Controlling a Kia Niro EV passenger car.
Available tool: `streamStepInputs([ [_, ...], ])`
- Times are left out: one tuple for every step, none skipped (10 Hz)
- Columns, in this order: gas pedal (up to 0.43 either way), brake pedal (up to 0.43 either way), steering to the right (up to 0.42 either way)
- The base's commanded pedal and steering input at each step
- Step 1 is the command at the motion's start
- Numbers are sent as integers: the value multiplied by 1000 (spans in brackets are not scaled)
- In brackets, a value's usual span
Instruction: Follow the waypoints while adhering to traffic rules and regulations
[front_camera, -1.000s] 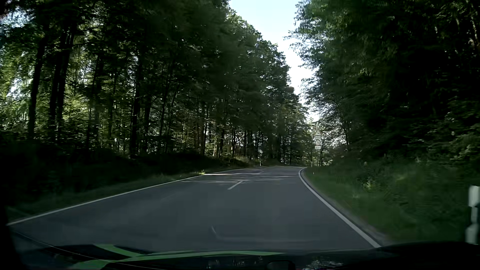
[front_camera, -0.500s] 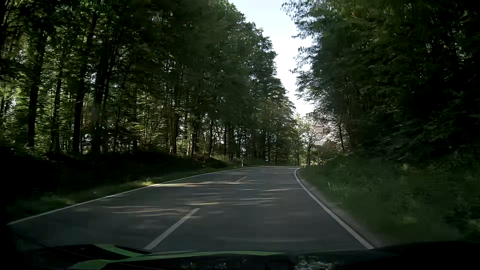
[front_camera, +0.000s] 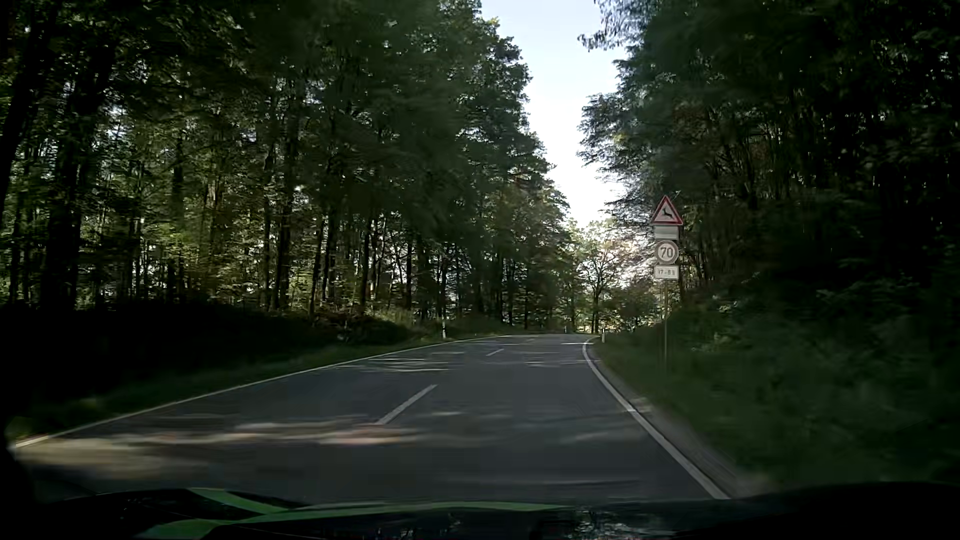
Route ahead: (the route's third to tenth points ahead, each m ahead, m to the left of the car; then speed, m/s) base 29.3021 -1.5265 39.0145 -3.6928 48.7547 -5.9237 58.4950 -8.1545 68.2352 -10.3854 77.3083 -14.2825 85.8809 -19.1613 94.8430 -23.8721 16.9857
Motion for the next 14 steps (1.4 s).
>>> streamStepInputs([
  [228, 0, 25],
  [228, 0, 22],
  [240, 0, 20],
  [240, 0, 20],
  [240, 0, 20],
  [209, 0, 20],
  [189, 0, 20],
  [177, 0, 20],
  [157, 0, 20],
  [150, 0, 20],
  [138, 0, 20],
  [138, 0, 20],
  [138, 0, 20],
  [130, 0, 20],
])
